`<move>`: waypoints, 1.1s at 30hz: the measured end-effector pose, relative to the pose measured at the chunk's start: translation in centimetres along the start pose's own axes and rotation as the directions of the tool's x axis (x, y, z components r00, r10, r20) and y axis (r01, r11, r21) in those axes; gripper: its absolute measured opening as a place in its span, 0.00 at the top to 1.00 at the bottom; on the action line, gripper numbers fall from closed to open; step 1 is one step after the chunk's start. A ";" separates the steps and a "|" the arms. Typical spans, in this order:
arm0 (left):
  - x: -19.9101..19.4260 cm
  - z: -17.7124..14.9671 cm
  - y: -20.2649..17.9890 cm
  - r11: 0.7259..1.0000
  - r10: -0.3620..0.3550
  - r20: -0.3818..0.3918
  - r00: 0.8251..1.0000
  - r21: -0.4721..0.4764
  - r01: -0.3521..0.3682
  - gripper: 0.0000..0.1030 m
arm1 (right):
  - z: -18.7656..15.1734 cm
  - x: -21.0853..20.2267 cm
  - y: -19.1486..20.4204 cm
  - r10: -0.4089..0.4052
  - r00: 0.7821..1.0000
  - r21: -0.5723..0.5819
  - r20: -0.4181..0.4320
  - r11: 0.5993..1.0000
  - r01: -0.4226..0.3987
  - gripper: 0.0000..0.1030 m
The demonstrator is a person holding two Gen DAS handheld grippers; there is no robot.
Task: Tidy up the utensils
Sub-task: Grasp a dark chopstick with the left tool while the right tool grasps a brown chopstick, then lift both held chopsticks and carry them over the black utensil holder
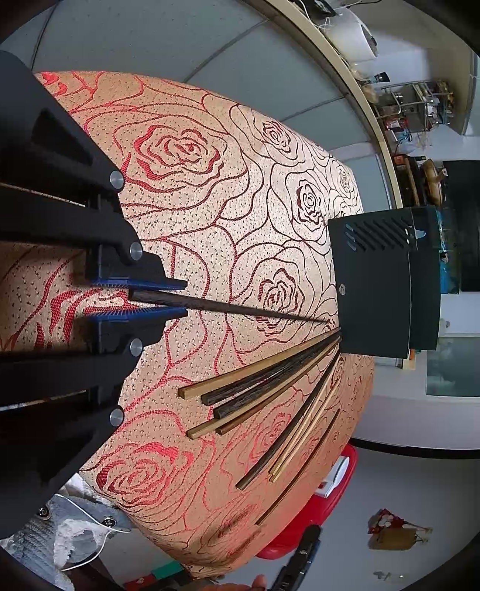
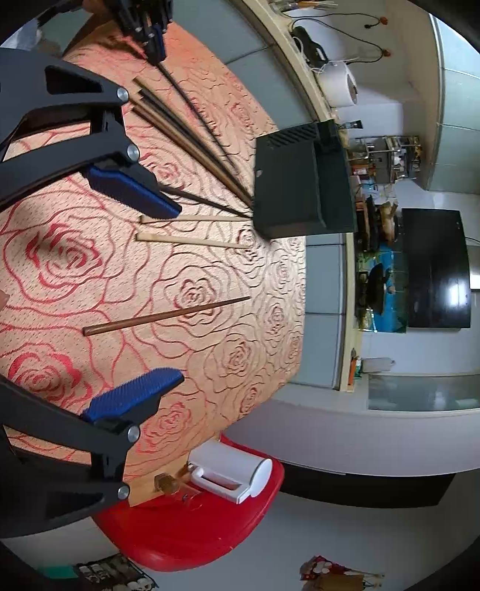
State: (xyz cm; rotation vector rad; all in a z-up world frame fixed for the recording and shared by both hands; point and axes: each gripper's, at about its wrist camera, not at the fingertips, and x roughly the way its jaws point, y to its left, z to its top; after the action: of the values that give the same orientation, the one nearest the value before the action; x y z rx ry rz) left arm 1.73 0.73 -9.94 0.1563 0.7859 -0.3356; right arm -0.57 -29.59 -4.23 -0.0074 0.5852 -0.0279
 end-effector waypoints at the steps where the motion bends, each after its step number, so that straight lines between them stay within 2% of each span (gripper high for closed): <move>1: 0.0 0.0 0.1 1.000 0.002 -0.001 1.000 -0.006 -0.002 0.92 | -0.3 0.2 0.0 0.000 1.000 -0.004 -0.007 1.000 0.000 0.29; 5: 0.0 0.1 0.4 0.999 0.016 -0.008 1.000 -0.035 -0.016 0.93 | -1.3 1.3 -0.4 -0.012 0.999 -0.025 -0.042 1.000 0.011 0.41; 16: 0.0 0.0 0.7 0.998 0.005 -0.005 1.000 -0.063 -0.005 0.93 | -3.6 4.5 -1.4 -0.037 0.987 -0.018 -0.158 0.999 0.035 0.60; 18: 0.0 0.0 0.6 0.998 0.011 -0.001 1.000 -0.058 -0.011 0.93 | -4.0 4.7 -1.4 -0.042 0.985 -0.021 -0.168 0.999 0.039 0.66; 22: -0.1 0.0 0.5 0.998 0.017 0.003 1.000 -0.054 -0.017 0.93 | -4.5 4.1 -1.0 -0.036 0.988 -0.027 -0.151 0.999 0.032 0.73; 27: -0.1 0.0 0.5 0.998 0.014 0.006 1.000 -0.065 -0.013 0.93 | -4.6 4.0 -1.5 -0.011 0.989 0.009 -0.151 1.000 0.012 0.73; 33: 0.0 0.0 0.4 0.998 0.022 0.010 1.000 -0.062 -0.021 0.93 | -4.6 4.3 -1.3 0.009 0.990 0.014 -0.140 1.000 -0.007 0.88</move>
State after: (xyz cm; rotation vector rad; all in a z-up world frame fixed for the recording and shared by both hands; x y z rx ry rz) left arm 1.87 1.12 -9.95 0.1043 0.7831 -0.2913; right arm 0.42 -31.03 -10.39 0.0103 0.7252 -0.0249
